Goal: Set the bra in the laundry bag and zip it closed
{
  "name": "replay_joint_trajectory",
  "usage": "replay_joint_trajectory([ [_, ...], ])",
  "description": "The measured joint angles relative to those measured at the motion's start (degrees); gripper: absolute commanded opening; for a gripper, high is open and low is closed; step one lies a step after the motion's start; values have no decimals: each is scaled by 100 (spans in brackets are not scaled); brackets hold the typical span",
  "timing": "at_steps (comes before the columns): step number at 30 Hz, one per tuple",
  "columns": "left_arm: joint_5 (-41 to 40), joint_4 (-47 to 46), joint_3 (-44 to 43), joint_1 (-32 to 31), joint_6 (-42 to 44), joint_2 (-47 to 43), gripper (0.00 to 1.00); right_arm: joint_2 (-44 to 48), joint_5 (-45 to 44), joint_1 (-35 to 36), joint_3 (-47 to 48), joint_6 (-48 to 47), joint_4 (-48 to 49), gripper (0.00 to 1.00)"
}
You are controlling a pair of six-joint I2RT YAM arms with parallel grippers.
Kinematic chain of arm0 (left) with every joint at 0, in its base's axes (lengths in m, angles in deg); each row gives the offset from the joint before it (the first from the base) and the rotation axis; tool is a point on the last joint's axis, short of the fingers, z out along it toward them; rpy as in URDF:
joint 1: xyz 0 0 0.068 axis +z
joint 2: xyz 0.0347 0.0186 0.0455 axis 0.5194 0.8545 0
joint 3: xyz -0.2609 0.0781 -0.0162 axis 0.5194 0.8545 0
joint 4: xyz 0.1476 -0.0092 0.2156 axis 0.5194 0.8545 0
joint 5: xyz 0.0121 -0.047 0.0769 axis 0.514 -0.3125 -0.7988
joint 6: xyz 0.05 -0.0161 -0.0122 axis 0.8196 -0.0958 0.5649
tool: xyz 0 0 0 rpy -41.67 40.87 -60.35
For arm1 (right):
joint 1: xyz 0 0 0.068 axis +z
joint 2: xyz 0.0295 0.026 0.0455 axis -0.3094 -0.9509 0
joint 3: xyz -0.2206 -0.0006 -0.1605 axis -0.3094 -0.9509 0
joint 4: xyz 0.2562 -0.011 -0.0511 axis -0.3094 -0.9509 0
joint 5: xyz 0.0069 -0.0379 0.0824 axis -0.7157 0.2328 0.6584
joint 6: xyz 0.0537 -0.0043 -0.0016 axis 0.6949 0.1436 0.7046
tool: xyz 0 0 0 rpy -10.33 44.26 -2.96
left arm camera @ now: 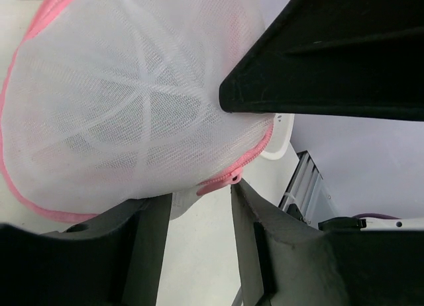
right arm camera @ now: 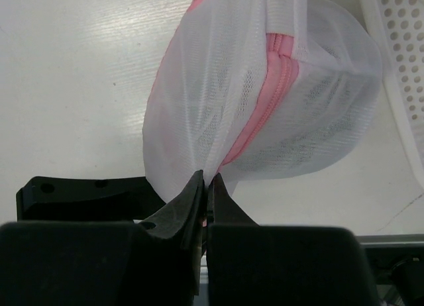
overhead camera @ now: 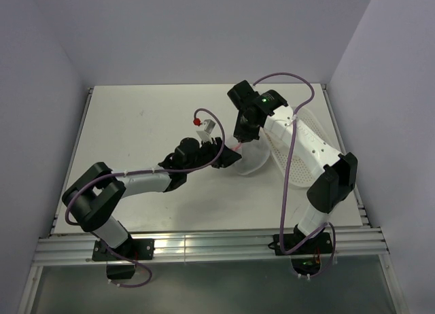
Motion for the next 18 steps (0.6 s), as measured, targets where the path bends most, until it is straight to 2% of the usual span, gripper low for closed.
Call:
replay_joint_trajectory([
  [5, -52, -197, 103, -26, -4, 2, 44, 0, 35, 0, 0, -2, -55, 0],
  [18, 155, -503, 164, -153, 168, 2, 43, 2, 42, 0, 0, -4, -131, 0],
])
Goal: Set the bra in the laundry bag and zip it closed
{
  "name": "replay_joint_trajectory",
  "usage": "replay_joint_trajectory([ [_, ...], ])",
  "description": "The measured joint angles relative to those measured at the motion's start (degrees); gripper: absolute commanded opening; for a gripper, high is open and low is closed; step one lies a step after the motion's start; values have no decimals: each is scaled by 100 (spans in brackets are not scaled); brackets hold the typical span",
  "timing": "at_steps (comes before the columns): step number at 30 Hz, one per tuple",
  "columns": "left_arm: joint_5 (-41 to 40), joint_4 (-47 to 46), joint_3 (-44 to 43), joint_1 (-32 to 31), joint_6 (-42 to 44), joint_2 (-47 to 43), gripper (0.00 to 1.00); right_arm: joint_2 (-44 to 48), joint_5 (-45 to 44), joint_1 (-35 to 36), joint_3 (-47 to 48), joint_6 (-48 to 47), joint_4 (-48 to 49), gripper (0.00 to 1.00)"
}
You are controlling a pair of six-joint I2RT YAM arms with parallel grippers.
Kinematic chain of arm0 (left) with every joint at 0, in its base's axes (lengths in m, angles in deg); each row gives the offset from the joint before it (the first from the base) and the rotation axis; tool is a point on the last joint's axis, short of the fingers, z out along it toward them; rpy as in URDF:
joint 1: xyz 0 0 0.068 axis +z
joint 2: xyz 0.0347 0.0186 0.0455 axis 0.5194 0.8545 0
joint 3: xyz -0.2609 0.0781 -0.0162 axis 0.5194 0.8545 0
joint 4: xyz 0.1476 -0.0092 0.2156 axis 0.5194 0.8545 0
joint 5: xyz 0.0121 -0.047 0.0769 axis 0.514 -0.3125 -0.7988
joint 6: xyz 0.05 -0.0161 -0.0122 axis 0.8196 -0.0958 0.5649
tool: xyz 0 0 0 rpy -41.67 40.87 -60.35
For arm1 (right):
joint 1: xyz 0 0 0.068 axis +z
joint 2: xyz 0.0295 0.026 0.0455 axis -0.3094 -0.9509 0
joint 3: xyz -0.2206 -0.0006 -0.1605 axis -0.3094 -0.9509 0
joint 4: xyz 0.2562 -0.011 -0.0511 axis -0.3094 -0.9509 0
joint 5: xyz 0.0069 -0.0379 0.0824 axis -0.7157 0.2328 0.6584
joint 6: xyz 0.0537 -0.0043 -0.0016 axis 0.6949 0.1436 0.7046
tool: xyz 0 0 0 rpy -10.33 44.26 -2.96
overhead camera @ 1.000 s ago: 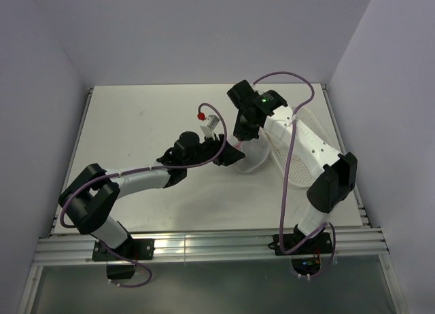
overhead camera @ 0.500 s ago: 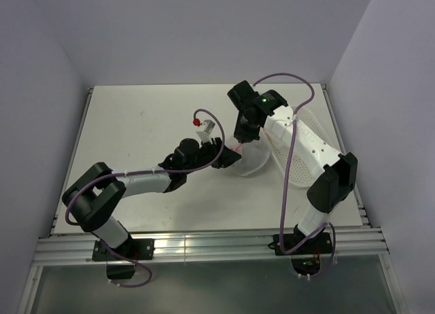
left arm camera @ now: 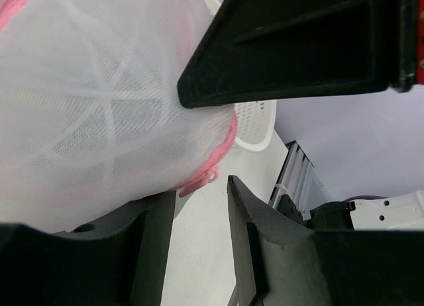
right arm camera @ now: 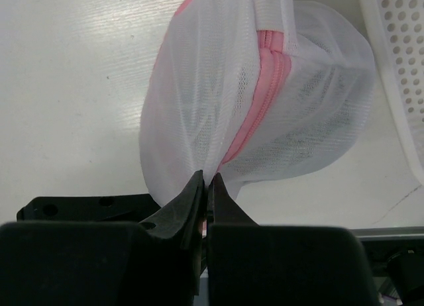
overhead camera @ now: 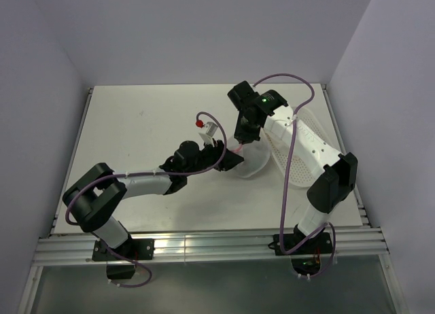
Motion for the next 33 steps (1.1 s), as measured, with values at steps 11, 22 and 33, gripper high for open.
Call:
replay_joint_trajectory([
  [11, 136, -153, 2, -26, 37, -42, 40, 0, 31, 0, 0, 0, -7, 0],
  [22, 120, -149, 2, -26, 35, -42, 33, 0, 63, 0, 0, 0, -4, 0],
  [33, 118, -146, 0, -26, 37, -42, 12, 9, 107, 0, -13, -15, 0, 0],
])
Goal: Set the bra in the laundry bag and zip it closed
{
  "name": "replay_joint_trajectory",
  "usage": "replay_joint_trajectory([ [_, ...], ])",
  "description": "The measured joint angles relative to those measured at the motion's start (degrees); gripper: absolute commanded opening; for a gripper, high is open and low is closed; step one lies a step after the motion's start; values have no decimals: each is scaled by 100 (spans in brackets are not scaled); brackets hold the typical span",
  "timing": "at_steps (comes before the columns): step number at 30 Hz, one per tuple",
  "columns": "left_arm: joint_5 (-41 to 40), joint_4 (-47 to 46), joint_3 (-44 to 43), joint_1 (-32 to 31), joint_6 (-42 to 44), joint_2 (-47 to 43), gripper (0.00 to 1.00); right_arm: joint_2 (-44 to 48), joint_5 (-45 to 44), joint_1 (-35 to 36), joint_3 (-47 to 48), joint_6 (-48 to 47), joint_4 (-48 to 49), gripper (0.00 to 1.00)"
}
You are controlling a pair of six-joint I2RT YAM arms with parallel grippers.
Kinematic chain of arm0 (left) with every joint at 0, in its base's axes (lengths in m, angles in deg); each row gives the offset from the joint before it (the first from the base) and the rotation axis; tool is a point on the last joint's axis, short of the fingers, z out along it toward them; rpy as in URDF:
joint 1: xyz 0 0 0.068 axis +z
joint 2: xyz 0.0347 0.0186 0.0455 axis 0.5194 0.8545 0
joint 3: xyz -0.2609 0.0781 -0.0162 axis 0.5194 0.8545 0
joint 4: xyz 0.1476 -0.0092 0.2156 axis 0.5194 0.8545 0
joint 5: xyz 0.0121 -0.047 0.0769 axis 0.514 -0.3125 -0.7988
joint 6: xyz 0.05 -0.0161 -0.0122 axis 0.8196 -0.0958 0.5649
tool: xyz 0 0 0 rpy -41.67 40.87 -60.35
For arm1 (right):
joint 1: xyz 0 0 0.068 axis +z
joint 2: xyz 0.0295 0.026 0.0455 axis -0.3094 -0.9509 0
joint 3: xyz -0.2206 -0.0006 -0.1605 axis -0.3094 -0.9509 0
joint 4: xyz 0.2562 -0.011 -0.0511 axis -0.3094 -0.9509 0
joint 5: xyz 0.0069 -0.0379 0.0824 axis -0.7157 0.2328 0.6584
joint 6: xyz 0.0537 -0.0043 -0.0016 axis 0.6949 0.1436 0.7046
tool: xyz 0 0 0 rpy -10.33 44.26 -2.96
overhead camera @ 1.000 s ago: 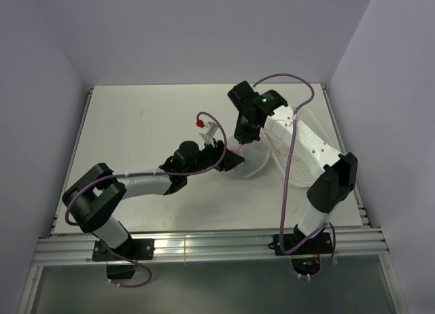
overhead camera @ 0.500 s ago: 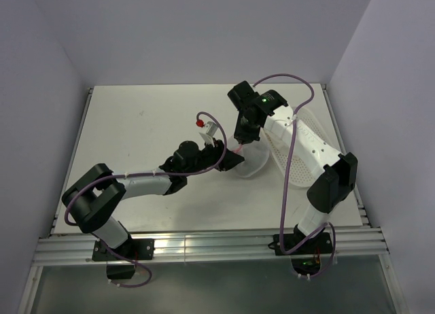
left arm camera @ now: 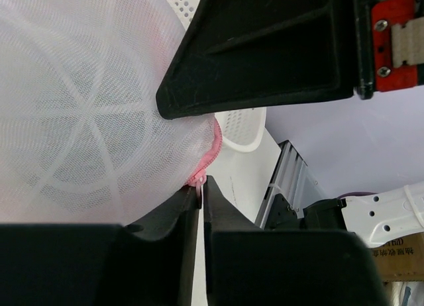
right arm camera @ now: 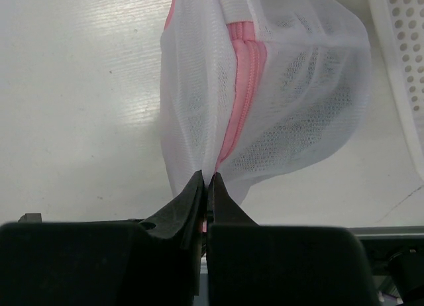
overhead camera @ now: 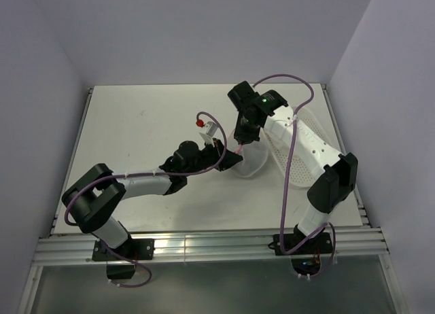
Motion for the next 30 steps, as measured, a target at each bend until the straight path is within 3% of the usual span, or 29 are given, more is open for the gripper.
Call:
replay_joint_trajectory([
  [5, -2, 11, 0, 0, 0, 0, 0, 37, -9, 0, -46, -11, 2, 0],
  [30, -350, 514, 544, 44, 153, -555, 0, 129, 481, -566, -197, -387, 216, 0],
])
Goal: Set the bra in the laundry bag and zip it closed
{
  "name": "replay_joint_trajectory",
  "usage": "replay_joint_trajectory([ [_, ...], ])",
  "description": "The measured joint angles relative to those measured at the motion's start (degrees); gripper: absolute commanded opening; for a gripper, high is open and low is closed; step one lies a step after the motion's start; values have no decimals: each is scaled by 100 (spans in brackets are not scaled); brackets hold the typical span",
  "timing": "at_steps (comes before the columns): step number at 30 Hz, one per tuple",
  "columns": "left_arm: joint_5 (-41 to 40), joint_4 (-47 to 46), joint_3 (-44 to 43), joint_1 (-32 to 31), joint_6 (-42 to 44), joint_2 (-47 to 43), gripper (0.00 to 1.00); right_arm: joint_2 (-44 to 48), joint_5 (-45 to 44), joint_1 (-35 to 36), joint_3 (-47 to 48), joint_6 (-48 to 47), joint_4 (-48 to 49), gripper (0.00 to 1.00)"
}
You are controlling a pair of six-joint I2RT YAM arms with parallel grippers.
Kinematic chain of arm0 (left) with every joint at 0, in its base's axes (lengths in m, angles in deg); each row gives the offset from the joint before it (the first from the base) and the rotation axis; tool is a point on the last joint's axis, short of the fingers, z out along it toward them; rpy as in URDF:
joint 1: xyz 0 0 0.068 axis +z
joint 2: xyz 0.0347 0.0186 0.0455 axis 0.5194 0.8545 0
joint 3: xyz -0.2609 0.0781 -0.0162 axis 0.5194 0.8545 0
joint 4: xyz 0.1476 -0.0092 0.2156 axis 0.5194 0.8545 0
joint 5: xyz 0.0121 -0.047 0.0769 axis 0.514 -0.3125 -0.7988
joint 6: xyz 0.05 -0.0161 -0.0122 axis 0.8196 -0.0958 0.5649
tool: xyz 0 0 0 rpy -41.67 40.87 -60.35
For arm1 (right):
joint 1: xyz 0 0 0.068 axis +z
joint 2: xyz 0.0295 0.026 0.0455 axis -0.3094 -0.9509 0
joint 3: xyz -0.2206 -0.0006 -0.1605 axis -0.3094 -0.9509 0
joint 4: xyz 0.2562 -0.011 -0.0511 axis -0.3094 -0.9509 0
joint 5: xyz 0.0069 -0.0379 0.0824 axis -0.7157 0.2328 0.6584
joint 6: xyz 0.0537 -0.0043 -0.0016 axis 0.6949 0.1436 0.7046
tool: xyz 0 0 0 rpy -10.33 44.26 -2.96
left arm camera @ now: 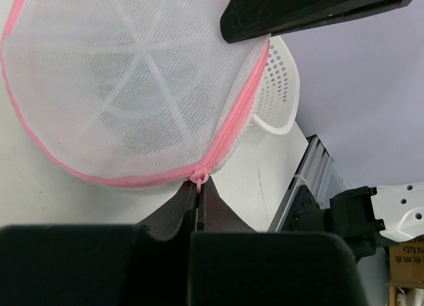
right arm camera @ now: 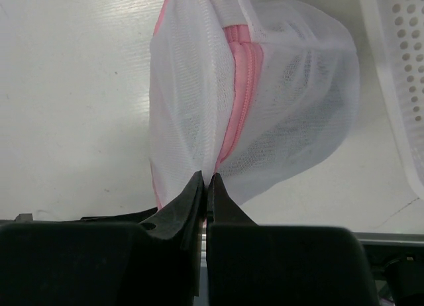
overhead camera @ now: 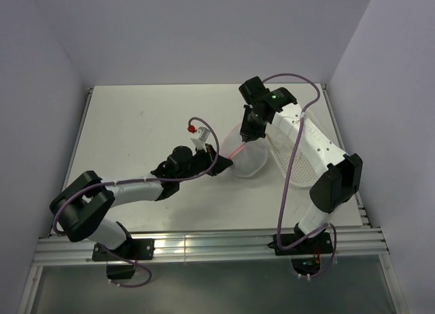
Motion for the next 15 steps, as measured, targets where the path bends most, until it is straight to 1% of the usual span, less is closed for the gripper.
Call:
replay_joint_trajectory([
  [12, -155, -243, 470, 201, -20, -498, 0, -439, 496, -9, 704, -260, -92, 0],
  [15, -247, -50, 595, 238, -7, -844, 0, -682, 776, -9, 953, -295, -120, 0],
])
